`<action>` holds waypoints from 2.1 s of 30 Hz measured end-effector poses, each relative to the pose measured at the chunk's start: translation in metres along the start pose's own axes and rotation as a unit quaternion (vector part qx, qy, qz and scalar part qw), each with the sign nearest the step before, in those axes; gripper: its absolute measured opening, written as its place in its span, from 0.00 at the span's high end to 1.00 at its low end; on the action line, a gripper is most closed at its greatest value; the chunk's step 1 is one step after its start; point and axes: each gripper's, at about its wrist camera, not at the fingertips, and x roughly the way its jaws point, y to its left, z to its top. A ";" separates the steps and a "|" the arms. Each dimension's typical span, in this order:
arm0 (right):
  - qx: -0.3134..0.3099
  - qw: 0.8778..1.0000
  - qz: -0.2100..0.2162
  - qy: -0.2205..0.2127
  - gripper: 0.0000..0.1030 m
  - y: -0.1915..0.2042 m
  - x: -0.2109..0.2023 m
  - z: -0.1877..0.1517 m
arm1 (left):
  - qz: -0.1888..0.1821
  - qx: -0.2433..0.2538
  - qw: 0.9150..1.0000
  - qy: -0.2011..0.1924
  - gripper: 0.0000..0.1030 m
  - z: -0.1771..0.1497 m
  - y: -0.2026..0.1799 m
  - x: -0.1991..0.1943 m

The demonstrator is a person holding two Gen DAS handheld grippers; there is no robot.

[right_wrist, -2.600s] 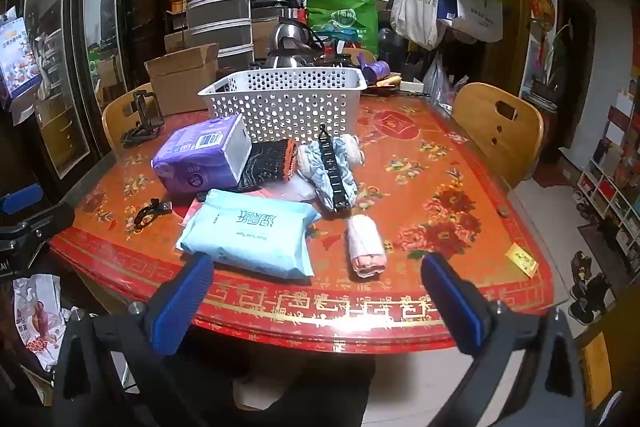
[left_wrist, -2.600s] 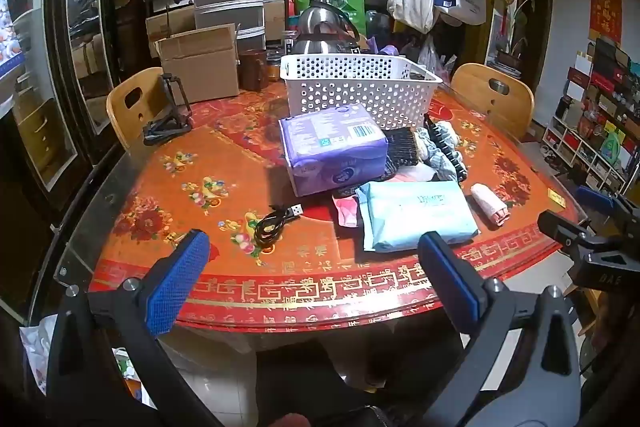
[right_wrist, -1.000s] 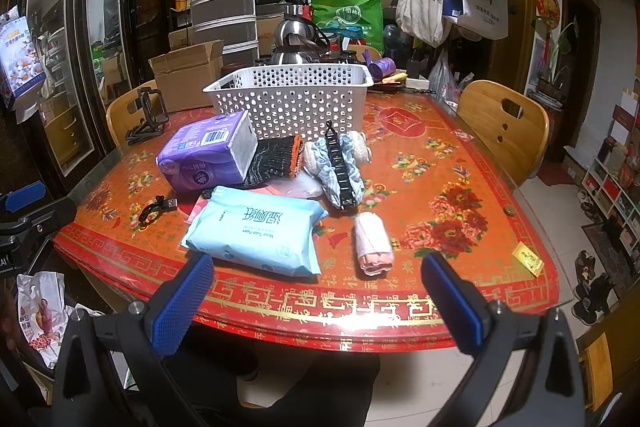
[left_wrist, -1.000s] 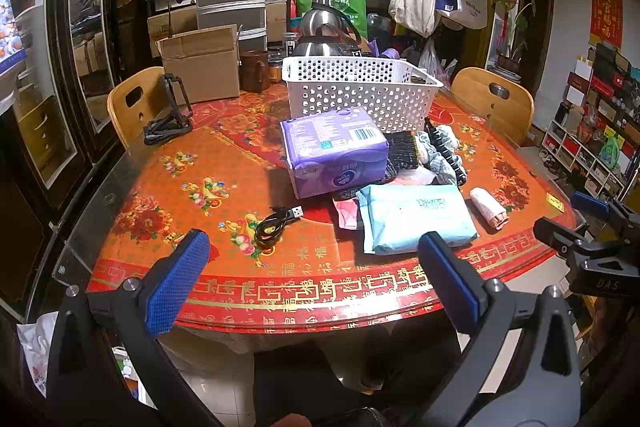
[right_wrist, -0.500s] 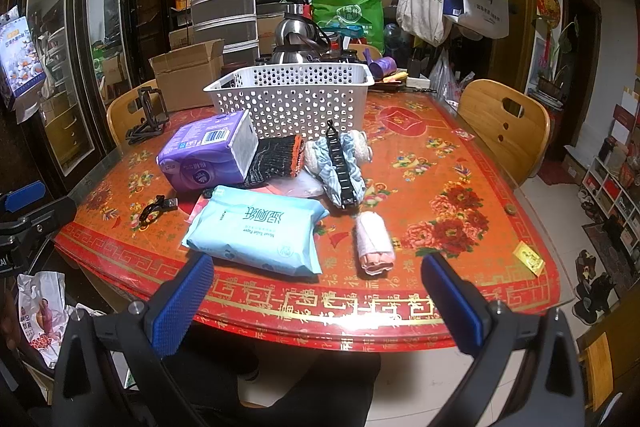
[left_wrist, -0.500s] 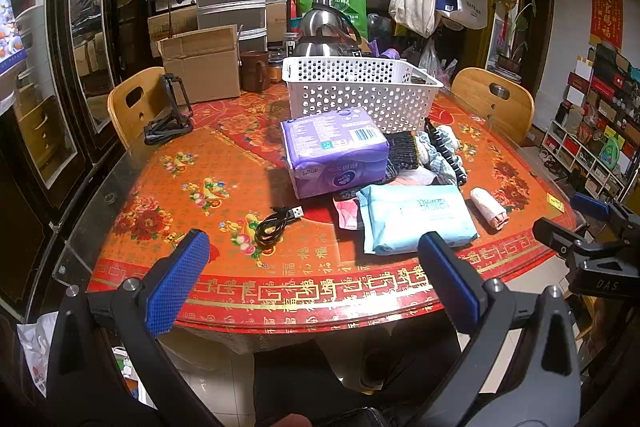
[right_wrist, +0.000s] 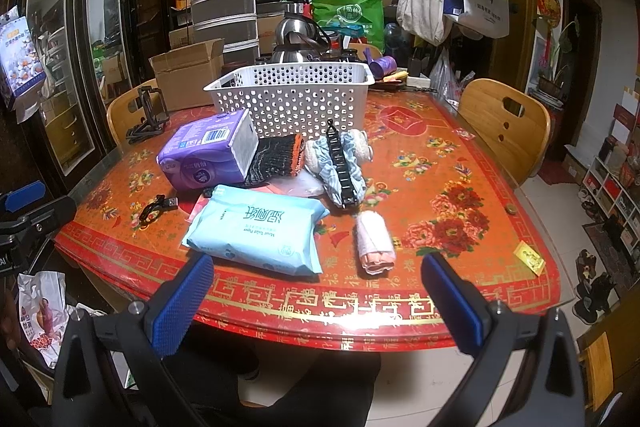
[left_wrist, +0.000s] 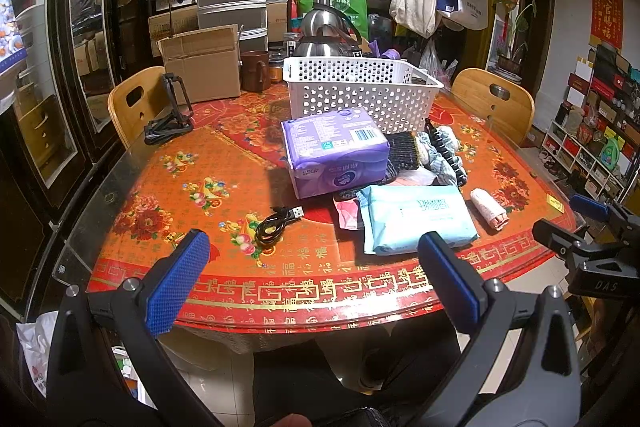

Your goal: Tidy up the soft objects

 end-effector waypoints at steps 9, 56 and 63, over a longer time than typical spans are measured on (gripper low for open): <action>0.000 1.000 0.000 0.000 0.00 0.000 0.000 0.000 | -0.001 -0.001 1.000 0.001 0.00 0.002 0.002 0.001; 0.005 1.000 -0.016 -0.020 0.24 -0.064 0.135 -0.042 | 0.005 -0.004 0.998 0.065 0.28 -0.029 0.054 0.210; 0.000 1.000 -0.012 -0.019 0.56 -0.061 0.135 -0.037 | -0.009 0.003 0.998 0.058 0.69 -0.030 0.045 0.195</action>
